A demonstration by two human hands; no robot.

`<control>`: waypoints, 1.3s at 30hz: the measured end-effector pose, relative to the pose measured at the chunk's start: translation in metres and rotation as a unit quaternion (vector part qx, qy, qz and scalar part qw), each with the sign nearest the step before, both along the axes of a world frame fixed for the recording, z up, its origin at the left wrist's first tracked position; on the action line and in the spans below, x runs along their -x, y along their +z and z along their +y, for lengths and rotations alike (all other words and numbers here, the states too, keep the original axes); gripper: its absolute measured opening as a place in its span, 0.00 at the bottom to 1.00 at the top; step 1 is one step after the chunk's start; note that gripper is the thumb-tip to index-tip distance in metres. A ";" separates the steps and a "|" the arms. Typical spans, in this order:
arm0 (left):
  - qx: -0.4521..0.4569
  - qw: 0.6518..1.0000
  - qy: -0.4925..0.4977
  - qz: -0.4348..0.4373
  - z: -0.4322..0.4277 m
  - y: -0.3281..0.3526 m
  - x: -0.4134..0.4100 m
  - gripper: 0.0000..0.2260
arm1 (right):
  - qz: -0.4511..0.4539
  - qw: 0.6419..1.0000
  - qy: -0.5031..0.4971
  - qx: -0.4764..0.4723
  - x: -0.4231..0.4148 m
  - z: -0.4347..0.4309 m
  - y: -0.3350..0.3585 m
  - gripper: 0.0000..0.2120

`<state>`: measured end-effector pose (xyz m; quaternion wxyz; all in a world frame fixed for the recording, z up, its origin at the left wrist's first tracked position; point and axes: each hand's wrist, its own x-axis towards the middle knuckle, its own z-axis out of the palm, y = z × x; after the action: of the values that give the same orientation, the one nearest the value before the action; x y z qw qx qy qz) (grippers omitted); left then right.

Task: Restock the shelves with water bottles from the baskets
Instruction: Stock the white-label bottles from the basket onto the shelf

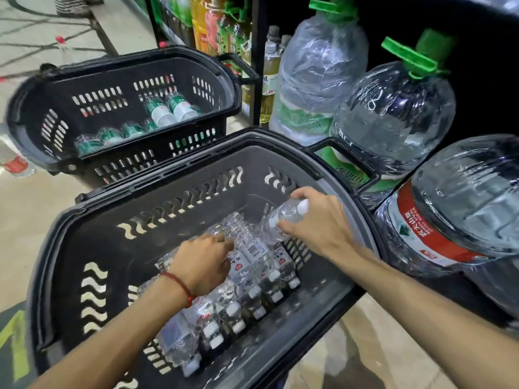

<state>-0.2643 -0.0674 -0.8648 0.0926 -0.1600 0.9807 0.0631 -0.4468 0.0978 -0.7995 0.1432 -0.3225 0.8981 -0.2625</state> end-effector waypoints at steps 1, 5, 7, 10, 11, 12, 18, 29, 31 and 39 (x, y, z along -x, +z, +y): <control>0.007 1.000 -0.012 -0.012 -0.005 -0.002 0.009 0.11 | 0.000 1.000 -0.001 0.021 -0.003 0.005 0.004 0.30; -0.003 0.997 -0.067 -0.035 -0.025 -0.029 0.056 0.23 | -0.032 0.993 -0.036 0.112 -0.008 0.026 0.015 0.31; -0.010 0.993 -0.105 -0.060 -0.027 -0.046 0.082 0.29 | -0.033 0.989 -0.040 0.136 -0.007 0.033 0.018 0.34; 0.020 0.971 -0.180 -0.156 -0.020 -0.063 0.110 0.26 | -0.047 0.988 -0.039 0.142 -0.003 0.039 0.017 0.34; 0.039 0.960 -0.200 -0.191 -0.017 -0.065 0.116 0.23 | -0.057 0.988 -0.038 0.141 -0.002 0.039 0.017 0.33; 0.056 0.950 -0.217 -0.219 -0.014 -0.066 0.120 0.21 | -0.065 0.987 -0.039 0.140 -0.001 0.040 0.016 0.31; 0.081 0.925 -0.261 -0.265 -0.020 -0.069 0.146 0.32 | -0.094 0.976 -0.088 0.176 0.005 0.049 0.015 0.25; -0.003 0.982 -0.155 -0.110 -0.028 -0.082 0.119 0.35 | -0.140 0.930 -0.118 0.318 0.000 0.055 0.029 0.22; -0.041 0.991 -0.119 -0.054 -0.029 -0.071 0.119 0.33 | -0.149 0.924 -0.109 0.336 -0.001 0.056 0.037 0.23; -0.375 0.919 0.048 0.107 -0.016 0.018 0.092 0.26 | -0.096 0.943 -0.057 0.315 -0.003 0.068 0.074 0.19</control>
<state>-0.3566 -0.0834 -0.8465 0.0372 -0.1523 0.8804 0.4476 -0.4437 0.1657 -0.7254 0.1044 -0.2726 0.7687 -0.5691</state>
